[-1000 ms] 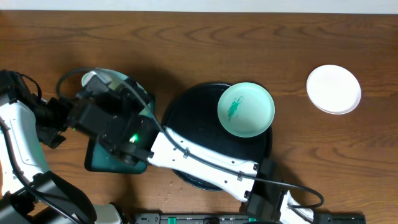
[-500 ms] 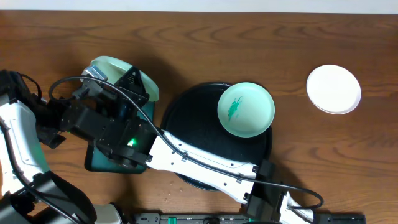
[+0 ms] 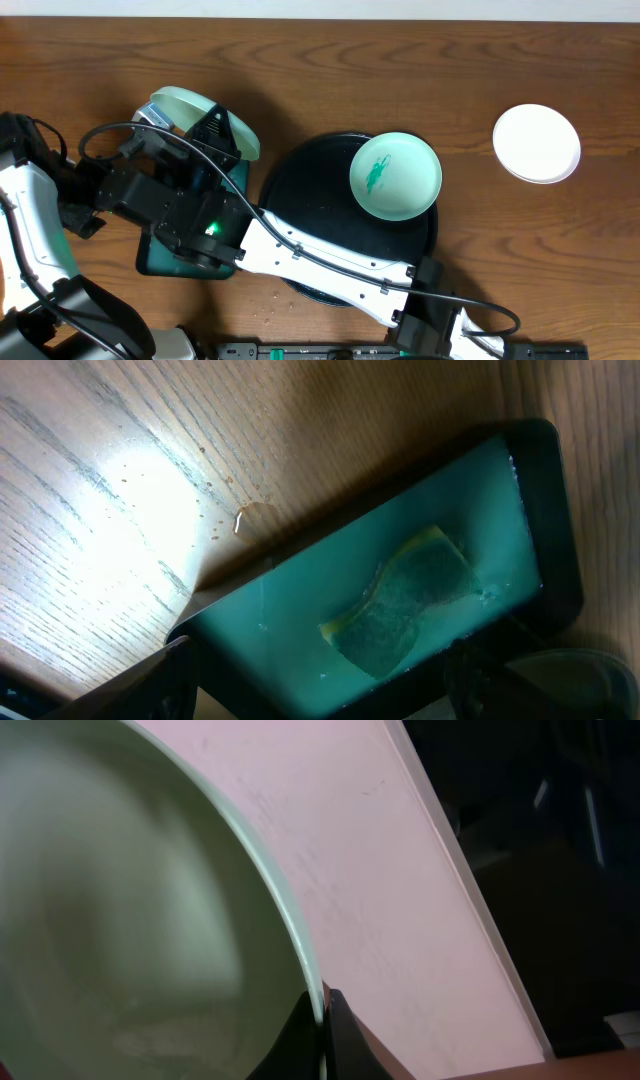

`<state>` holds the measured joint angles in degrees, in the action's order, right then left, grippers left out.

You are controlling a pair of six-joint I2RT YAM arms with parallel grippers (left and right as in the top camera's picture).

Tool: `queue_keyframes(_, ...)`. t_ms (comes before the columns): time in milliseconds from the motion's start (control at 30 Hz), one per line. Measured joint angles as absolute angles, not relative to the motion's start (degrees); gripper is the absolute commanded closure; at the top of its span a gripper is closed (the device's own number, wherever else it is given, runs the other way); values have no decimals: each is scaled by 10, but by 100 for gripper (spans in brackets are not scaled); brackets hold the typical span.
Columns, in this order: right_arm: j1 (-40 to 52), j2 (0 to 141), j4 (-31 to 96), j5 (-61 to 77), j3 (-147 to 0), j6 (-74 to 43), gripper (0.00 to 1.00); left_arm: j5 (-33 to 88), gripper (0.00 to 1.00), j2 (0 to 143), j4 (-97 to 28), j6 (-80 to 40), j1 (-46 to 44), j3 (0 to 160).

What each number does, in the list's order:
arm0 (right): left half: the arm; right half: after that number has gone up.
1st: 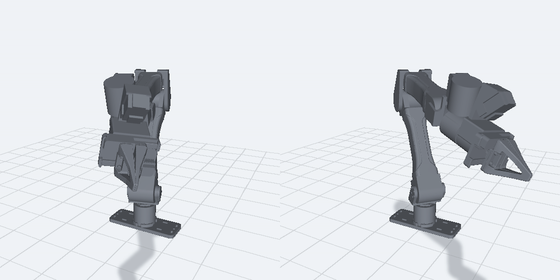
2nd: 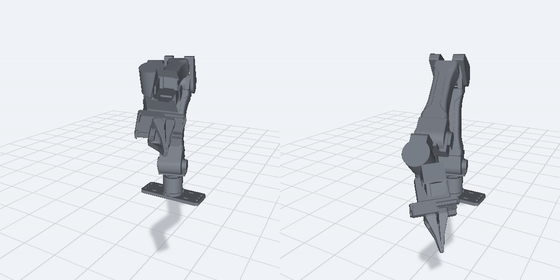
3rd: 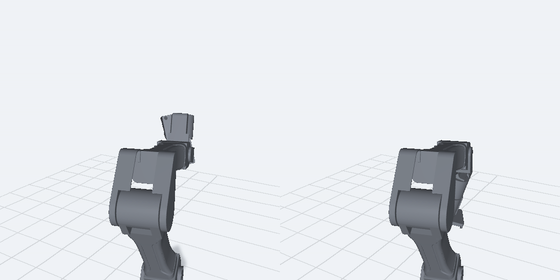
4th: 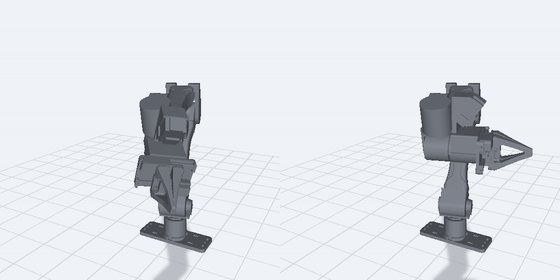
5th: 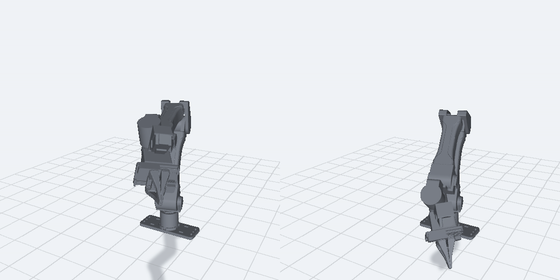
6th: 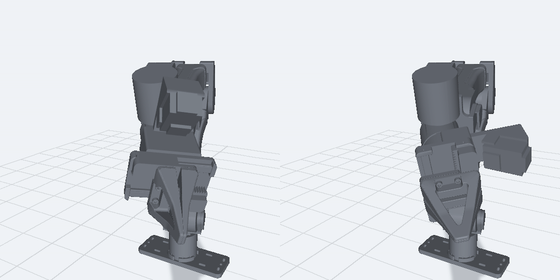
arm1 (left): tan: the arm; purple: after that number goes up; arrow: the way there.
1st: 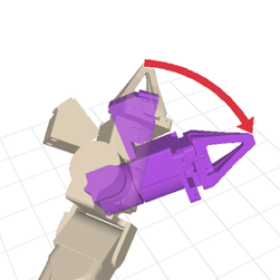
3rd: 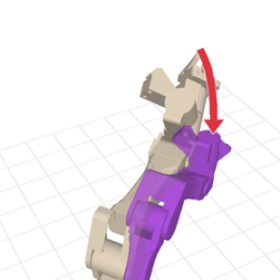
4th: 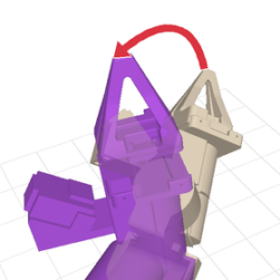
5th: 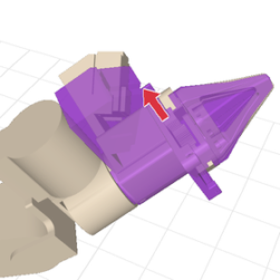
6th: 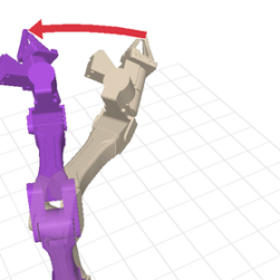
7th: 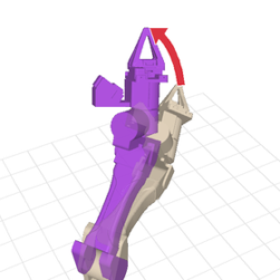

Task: Clean dirty plates on tray and stack at the side
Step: 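Swing the green plate over the basin to rinse it, then carry the green plate right and stack it on the white plate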

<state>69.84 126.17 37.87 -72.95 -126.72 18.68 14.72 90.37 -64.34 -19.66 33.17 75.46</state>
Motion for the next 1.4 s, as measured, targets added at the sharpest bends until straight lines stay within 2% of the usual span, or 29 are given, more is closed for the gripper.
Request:
queue_keyframes(400, 696, 1262, 403, -716, -1268, 169, 99, 147, 21, 904, -643, -197, 332, 755)
queue_keyframes(567, 670, 1262, 555, -606, -1272, 25, 99, 148, 21, 904, -643, -197, 332, 755)
queue_keyframes(667, 632, 1262, 592, -506, -1272, -75, 99, 148, 21, 904, -643, -197, 332, 755)
queue_keyframes(867, 513, 1259, 607, -279, -1272, -209, 99, 147, 21, 904, -642, -197, 332, 755)
queue_keyframes(1100, 342, 1204, 675, -63, -1272, -264, 99, 147, 21, 904, -639, -197, 323, 755)
queue_keyframes(1400, 56, 1139, 839, 10, -1275, -265, 99, 137, 21, 904, -611, -197, 229, 755)
